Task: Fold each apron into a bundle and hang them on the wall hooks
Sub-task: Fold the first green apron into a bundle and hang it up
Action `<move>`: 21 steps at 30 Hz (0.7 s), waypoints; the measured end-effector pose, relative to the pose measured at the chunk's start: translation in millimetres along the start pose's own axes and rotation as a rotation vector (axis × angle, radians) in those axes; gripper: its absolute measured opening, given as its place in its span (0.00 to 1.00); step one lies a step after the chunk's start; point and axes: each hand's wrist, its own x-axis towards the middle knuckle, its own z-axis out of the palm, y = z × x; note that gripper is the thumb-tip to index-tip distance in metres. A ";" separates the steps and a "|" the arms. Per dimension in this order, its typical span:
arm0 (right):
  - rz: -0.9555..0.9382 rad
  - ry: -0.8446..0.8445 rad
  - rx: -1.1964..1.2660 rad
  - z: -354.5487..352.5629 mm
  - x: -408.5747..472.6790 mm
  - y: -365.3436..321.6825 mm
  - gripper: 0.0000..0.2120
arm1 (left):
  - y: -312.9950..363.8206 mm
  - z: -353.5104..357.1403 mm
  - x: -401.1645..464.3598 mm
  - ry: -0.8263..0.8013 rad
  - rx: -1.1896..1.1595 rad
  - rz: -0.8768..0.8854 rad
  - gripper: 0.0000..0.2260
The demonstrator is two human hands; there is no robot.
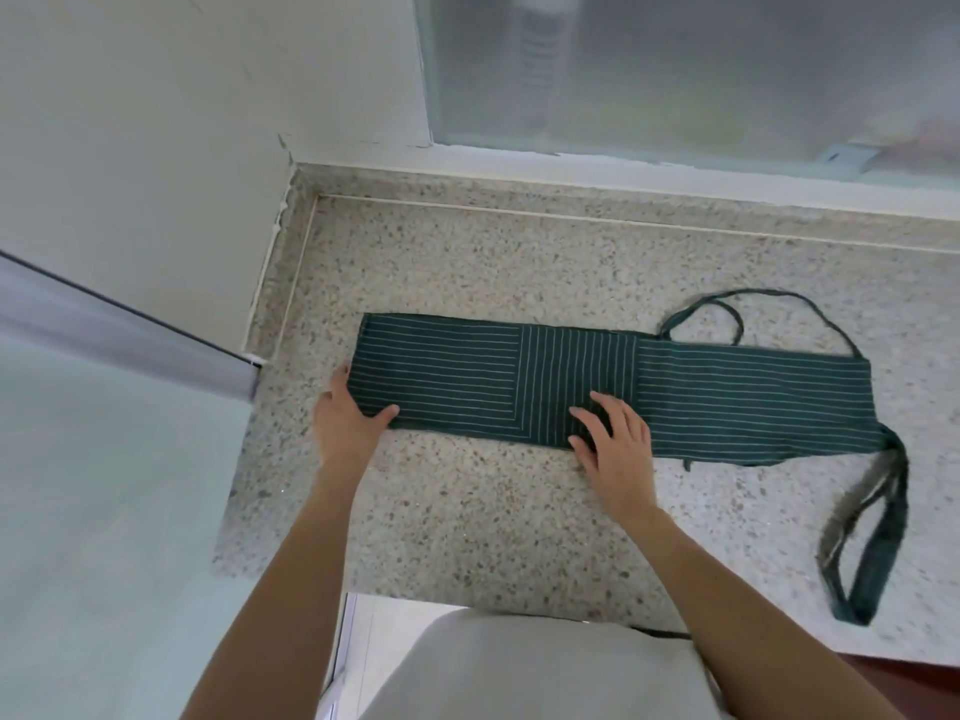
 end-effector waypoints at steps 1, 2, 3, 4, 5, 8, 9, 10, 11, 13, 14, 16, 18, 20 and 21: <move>-0.013 0.009 -0.012 -1.6 0.2 -1.2 0.17 | -0.9 -2.6 1.7 -0.016 0.010 -0.025 0.34; -0.030 0.013 -0.028 -3.2 0.2 -0.4 0.15 | 0.4 -4.3 2.4 -0.017 0.008 -0.037 0.32; -0.046 0.007 -0.043 -4.8 0.5 -0.8 0.15 | 3.3 -7.3 0.3 0.000 -0.025 -0.044 0.28; -0.057 -0.005 -0.049 -5.8 1.6 -2.3 0.15 | 7.3 -11.7 -3.1 0.033 -0.094 -0.046 0.24; -0.054 -0.023 -0.046 -7.0 2.2 -3.9 0.15 | 13.3 -16.2 -7.8 0.070 -0.189 -0.042 0.20; -0.075 -0.087 -0.050 -6.8 -1.3 -2.4 0.19 | 44.7 -30.0 -25.9 0.184 -0.541 -0.021 0.14; -0.103 -0.131 -0.068 -5.8 -5.0 1.3 0.20 | 60.4 -33.2 -33.4 0.190 -0.659 -0.007 0.13; -0.138 -0.186 -0.103 -4.8 -10.2 5.6 0.23 | 78.0 -33.9 -41.7 0.173 -0.762 0.020 0.11; -0.172 -0.238 -0.152 -3.1 -14.9 8.5 0.25 | 95.6 -33.4 -49.7 0.140 -0.838 0.061 0.10; -0.201 -0.334 -0.219 -3.3 -18.9 12.5 0.28 | 131.0 -24.9 -66.2 0.037 -0.897 0.169 0.08; -0.209 -0.372 -0.222 -5.7 -18.7 11.8 0.29 | 148.6 -18.9 -74.9 -0.017 -0.892 0.235 0.08; -0.220 -0.393 -0.146 -14.6 -17.2 10.6 0.30 | 178.9 -1.7 -91.4 -0.118 -0.806 0.375 0.08; -0.157 -0.340 0.043 -33.2 -20.4 20.1 0.28 | 210.6 17.7 -113.3 -0.191 -0.715 0.499 0.08; -0.063 -0.181 0.214 -61.0 -31.6 42.9 0.22 | 241.4 39.6 -137.1 -0.248 -0.690 0.596 0.09; -0.011 -0.087 0.253 -74.1 -36.5 54.7 0.17 | 251.7 48.6 -145.5 -0.268 -0.679 0.636 0.09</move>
